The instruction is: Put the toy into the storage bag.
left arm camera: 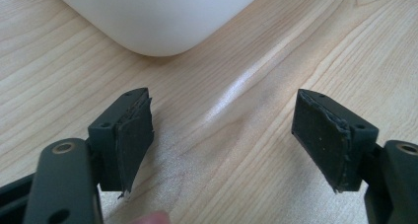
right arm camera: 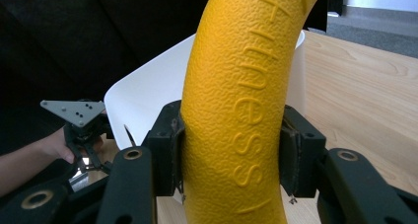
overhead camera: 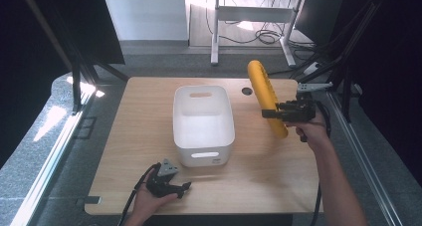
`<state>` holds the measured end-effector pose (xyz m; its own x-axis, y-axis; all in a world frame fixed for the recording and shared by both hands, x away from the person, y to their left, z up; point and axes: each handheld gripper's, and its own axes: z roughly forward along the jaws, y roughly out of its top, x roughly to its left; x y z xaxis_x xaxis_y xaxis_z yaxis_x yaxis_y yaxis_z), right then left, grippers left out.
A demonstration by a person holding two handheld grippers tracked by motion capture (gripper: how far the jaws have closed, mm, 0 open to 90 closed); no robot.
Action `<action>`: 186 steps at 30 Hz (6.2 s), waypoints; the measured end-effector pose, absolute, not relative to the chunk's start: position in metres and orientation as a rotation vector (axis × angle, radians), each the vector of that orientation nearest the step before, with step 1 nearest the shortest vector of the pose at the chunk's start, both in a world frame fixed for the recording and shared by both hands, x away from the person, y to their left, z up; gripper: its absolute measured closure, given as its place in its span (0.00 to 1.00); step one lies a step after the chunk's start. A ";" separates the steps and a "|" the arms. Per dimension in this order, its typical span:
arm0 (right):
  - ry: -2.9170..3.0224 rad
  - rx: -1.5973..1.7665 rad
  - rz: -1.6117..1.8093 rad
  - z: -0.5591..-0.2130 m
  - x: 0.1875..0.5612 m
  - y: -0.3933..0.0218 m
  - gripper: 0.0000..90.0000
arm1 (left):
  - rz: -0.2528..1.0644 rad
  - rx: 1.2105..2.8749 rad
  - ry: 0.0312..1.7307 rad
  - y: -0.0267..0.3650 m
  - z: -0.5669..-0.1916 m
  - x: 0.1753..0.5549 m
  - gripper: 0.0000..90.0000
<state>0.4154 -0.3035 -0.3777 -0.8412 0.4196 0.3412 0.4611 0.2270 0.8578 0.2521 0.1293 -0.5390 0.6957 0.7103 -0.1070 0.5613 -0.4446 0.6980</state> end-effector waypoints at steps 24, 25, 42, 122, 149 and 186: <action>-2.415 -0.810 -1.788 -0.370 0.400 -0.296 0.57 | 0.265 2.164 0.970 0.131 -0.538 0.252 0.26; -2.413 -0.807 -1.795 -0.370 0.399 -0.295 0.57 | 0.263 2.163 0.974 0.131 -0.538 0.252 0.26; -2.412 -0.746 -1.845 -0.354 0.388 -0.288 0.57 | 0.266 2.169 0.966 0.131 -0.538 0.252 0.26; -2.292 -0.349 -2.026 -0.293 0.349 -0.209 0.57 | 0.258 2.179 0.963 0.130 -0.538 0.252 0.26; -2.288 -0.285 -2.005 -0.291 0.345 -0.188 0.57 | 0.259 2.181 0.962 0.131 -0.539 0.252 0.26; -2.291 -0.232 -1.877 -0.308 0.355 -0.154 0.57 | 0.260 2.184 0.959 0.132 -0.538 0.252 0.26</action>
<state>0.3549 -0.1538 -0.3085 -0.9734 0.0121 0.2289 0.2268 0.1956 0.9541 0.2524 0.1317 -0.5378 0.7023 0.7050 -0.0992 0.5585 -0.4593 0.6907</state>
